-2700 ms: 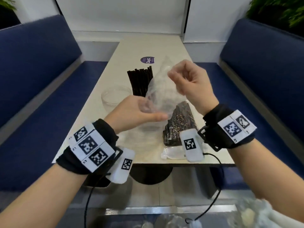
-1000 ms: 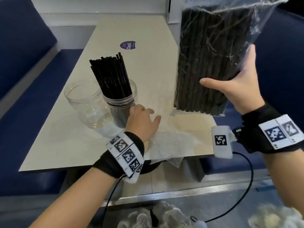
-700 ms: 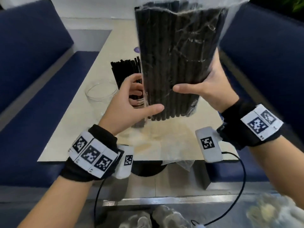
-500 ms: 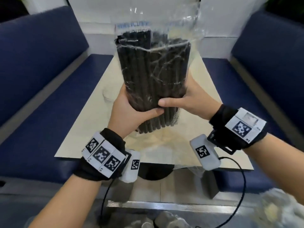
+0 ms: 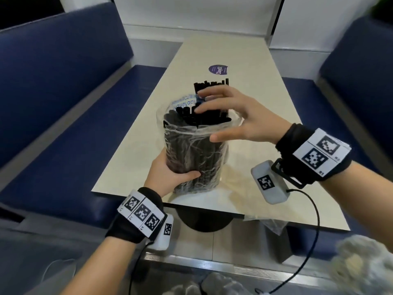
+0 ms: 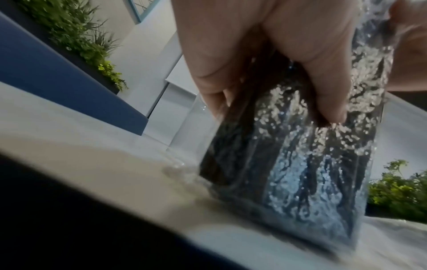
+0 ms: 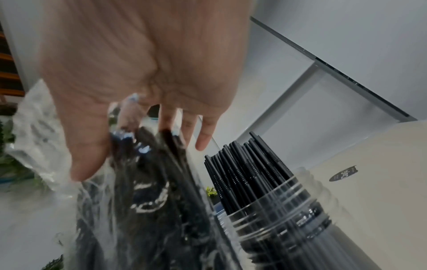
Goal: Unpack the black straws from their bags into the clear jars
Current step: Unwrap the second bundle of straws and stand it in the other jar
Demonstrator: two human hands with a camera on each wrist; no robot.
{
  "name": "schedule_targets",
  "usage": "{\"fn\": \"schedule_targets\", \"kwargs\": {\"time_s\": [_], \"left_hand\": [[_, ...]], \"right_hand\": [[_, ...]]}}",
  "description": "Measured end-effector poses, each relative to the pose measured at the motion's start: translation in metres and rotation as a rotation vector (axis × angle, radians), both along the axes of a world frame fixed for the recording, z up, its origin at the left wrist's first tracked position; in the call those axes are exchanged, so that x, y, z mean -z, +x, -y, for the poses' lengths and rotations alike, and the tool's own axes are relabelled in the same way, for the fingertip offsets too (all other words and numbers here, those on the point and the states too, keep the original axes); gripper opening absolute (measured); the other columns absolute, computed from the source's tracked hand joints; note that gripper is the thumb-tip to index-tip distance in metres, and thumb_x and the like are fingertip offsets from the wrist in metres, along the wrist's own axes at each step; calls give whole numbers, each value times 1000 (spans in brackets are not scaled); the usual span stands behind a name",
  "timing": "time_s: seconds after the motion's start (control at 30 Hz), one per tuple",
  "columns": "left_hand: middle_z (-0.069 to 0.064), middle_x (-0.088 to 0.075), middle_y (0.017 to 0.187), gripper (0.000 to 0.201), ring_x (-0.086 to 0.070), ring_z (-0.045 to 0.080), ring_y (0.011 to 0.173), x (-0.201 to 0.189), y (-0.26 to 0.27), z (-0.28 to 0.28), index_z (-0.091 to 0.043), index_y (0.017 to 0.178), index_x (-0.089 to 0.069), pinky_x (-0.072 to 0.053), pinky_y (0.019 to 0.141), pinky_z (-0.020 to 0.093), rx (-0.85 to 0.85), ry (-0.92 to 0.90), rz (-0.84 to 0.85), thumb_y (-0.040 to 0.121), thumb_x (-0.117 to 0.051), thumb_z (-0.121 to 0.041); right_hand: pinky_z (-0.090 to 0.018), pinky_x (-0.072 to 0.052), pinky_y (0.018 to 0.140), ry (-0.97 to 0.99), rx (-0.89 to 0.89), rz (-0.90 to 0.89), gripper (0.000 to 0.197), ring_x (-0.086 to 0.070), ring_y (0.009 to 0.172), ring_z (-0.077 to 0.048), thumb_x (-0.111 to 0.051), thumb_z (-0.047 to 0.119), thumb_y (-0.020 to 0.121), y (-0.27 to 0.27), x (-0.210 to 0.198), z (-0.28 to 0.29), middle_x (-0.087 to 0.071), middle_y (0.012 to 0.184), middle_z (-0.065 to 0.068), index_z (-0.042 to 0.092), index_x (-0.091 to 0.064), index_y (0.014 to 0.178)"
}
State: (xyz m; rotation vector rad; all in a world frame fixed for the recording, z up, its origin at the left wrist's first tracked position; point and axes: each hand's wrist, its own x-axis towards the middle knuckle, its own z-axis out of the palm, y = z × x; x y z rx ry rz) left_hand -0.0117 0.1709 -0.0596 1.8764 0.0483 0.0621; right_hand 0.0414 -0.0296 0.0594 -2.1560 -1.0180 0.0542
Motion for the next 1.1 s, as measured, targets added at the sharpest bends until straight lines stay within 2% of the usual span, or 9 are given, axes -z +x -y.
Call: {"fn": "schedule_targets", "kwargs": {"time_s": [0.1, 0.17, 0.27, 0.37, 0.5, 0.6, 0.73, 0.9, 1.1], "left_hand": [[-11, -63, 103, 64, -59, 14, 106, 4, 1, -4, -26, 106, -53, -47, 98, 36, -9, -22, -2, 54, -90, -16], [-12, -63, 102, 63, -59, 14, 106, 5, 1, -4, -27, 104, -53, -47, 97, 35, -3, -32, 0, 54, -89, -16], [-17, -62, 100, 61, -60, 14, 106, 6, 3, -5, -36, 97, -52, -47, 98, 37, 12, -45, -2, 54, -90, -15], [-14, -63, 99, 61, -61, 15, 105, 4, 3, -5, -29, 101, -53, -49, 97, 38, 19, -25, 10, 54, -89, -15], [-22, -60, 97, 68, -61, 5, 98, -14, -2, -8, -32, 106, -48, -49, 84, 19, 44, 2, 93, 52, -90, -31], [-25, -64, 102, 62, -62, 0, 102, -35, -6, -16, -46, 104, -50, -49, 89, 20, 54, -72, 215, 51, -81, -54], [-34, -65, 91, 33, -59, -7, 92, -54, -11, -22, -44, 97, -59, -46, 85, 12, 25, 25, 399, 66, -68, -48], [-27, -54, 98, 41, -54, -3, 96, -55, -13, -20, -31, 105, -61, -44, 82, 7, 18, 141, 506, 67, -66, -46], [-40, -55, 99, 41, -54, -14, 96, -54, -19, -29, -41, 106, -57, -43, 84, 6, 73, 126, 420, 67, -66, -48]], "right_hand": [[-10, -30, 107, -26, -45, -107, 38, -39, 128, 3, -63, 56, 73, -5, -1, 1, -45, 133, 15, 36, -65, 105], [-15, -26, 109, 25, -52, -215, 53, -39, 131, 2, -35, 77, 73, -9, -4, -3, -49, 131, 19, 43, -66, 101], [-17, -25, 107, 153, -11, -382, 66, -43, 127, 3, -9, 72, 83, -7, -5, -6, -53, 130, 22, 44, -67, 95], [-2, -34, 96, 76, 8, -309, 34, -42, 125, 4, -32, 38, 92, -8, -5, -10, -46, 135, 12, 34, -58, 113], [2, -34, 89, -6, 18, -170, 43, -38, 121, 15, -53, 38, 84, -8, 4, -9, -42, 136, 19, 31, -50, 126], [7, -30, 87, 11, 36, -132, 51, -35, 113, 27, -64, 32, 83, -10, 9, -8, -40, 129, 24, 28, -46, 130], [-7, -33, 102, 49, 65, -85, 62, -40, 121, 7, -67, 32, 77, -14, 13, -14, -41, 131, 14, 24, -42, 133], [2, -25, 100, 82, 123, -7, 73, -39, 120, -2, -70, 38, 70, -14, 18, -32, -39, 128, 7, 17, -42, 134], [7, -24, 95, 135, 172, -13, 76, -38, 117, -3, -75, 36, 65, -17, 26, -48, -36, 124, 6, 14, -44, 131]]}}
